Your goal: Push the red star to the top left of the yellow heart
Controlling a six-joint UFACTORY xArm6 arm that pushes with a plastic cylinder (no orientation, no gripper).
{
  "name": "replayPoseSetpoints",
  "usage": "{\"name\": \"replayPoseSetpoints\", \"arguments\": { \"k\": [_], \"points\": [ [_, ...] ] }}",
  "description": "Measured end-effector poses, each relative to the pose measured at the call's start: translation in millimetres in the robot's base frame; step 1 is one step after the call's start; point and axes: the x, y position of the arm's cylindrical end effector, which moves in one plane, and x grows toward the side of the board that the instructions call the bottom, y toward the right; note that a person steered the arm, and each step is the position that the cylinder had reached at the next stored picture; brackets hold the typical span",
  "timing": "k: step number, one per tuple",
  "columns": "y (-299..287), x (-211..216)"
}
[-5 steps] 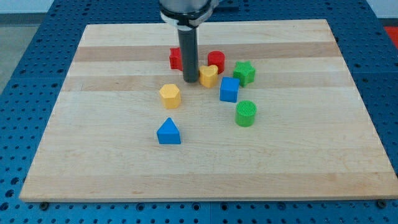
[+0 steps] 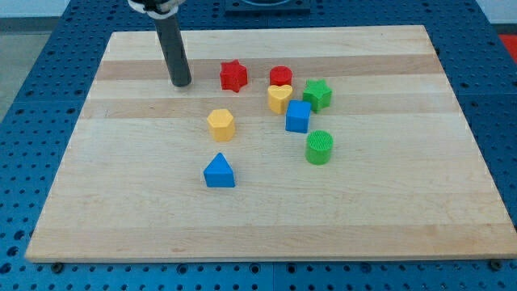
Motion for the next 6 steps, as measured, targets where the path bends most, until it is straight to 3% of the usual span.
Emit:
{"name": "replayPoseSetpoints", "arguments": {
  "k": [2, 6],
  "points": [
    [32.3, -28.2],
    [102.7, 4.9]
  ]
}}
